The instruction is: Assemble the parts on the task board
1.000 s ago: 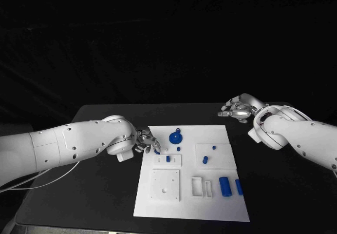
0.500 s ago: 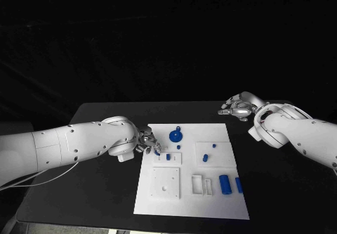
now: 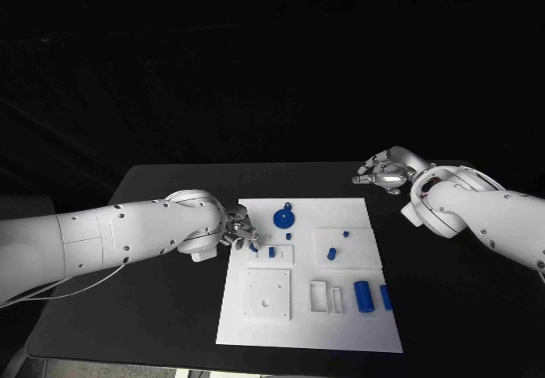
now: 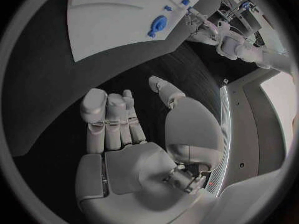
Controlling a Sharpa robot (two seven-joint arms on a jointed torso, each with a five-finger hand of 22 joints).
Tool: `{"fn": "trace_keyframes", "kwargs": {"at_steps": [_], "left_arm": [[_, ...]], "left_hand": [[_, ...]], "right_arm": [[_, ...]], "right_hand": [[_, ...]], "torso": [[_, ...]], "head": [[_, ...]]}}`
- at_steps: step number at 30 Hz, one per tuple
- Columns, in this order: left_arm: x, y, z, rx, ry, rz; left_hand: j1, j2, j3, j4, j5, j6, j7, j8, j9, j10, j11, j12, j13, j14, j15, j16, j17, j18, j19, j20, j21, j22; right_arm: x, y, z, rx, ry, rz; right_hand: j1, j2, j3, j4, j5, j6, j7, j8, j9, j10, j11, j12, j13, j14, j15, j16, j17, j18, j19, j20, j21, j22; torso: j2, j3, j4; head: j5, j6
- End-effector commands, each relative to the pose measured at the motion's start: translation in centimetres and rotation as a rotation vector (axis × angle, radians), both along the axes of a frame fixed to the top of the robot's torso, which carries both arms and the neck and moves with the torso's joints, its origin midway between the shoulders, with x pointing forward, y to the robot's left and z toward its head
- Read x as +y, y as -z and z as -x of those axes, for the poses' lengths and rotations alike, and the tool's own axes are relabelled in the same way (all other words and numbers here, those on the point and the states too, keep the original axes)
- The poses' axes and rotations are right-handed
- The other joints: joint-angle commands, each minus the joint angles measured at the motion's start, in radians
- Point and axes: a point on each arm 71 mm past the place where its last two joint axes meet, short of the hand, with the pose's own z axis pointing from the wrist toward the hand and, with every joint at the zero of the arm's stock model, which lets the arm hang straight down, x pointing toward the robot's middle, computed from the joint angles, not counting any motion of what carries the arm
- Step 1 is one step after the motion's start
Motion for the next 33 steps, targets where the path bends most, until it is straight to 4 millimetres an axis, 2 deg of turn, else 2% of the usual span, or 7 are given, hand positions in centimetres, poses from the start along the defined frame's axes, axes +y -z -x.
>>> {"fn": "trace_keyframes", "kwargs": {"at_steps": [1, 6, 12, 33], "left_arm": [[-0.1, 0.1, 0.1, -0.015, 0.024, -0.028], [-0.3, 0.5, 0.2, -0.017, 0.025, -0.029], [-0.5, 0.8, 0.3, -0.027, 0.025, -0.027], [-0.8, 1.2, 0.5, -0.033, 0.040, -0.029]], "left_hand": [[-0.001, 0.010, 0.008, 0.008, 0.005, 0.150, -0.056, 0.063, 0.086, -0.002, 0.002, 0.004, -0.001, 0.005, 0.000, 0.003, -0.001, 0.102, 0.005, -0.049, 0.006, 0.002], [-0.001, 0.010, 0.008, 0.008, 0.006, 0.149, -0.056, 0.063, 0.088, -0.003, 0.002, 0.005, -0.001, 0.005, 0.000, 0.003, -0.003, 0.102, 0.005, -0.049, 0.006, 0.002], [-0.002, 0.011, 0.008, 0.009, 0.007, 0.148, -0.056, 0.063, 0.090, -0.004, 0.002, 0.006, -0.002, 0.004, 0.000, 0.003, -0.005, 0.102, 0.004, -0.049, 0.006, 0.002], [-0.003, 0.011, 0.010, 0.010, 0.013, 0.148, -0.056, 0.063, 0.095, -0.004, 0.002, 0.009, -0.003, 0.005, 0.000, 0.004, -0.004, 0.103, 0.005, -0.049, 0.007, 0.002]], "right_arm": [[0.1, 0.0, 0.0, 0.006, -0.014, 0.000], [0.1, 0.0, 0.1, 0.006, -0.016, -0.002], [0.1, 0.0, 0.0, 0.006, -0.015, -0.002], [0.1, 0.1, 0.0, 0.011, -0.016, -0.002]], "right_hand": [[-0.002, 0.011, -0.005, -0.003, 0.006, 0.002, 0.007, -0.002, 0.000, -0.004, 0.000, -0.003, -0.001, 0.003, -0.002, -0.004, -0.001, 0.141, -0.002, -0.005, -0.006, -0.001], [-0.002, 0.011, -0.005, -0.003, 0.006, 0.002, 0.007, -0.002, 0.000, -0.004, 0.000, -0.003, -0.002, 0.003, -0.001, -0.004, -0.001, 0.141, -0.002, -0.005, -0.006, -0.001], [-0.003, 0.011, -0.005, -0.003, 0.007, 0.002, 0.007, -0.002, 0.000, -0.004, 0.000, -0.003, -0.002, 0.003, -0.001, -0.004, -0.001, 0.141, -0.002, -0.005, -0.006, -0.002], [-0.002, 0.013, -0.005, -0.003, 0.008, 0.002, 0.007, -0.002, 0.000, -0.004, 0.000, -0.003, -0.003, 0.003, -0.001, -0.005, -0.001, 0.141, -0.003, -0.005, -0.006, -0.002]], "torso": [[0.000, 0.0001, -0.0004], [-0.001, 0.0000, 0.0013], [0.000, -0.0008, 0.0006], [0.000, -0.0004, 0.0006]], "head": [[0.000, 0.000], [-0.002, -0.003], [-0.004, -0.002], [-0.005, -0.002]]}}
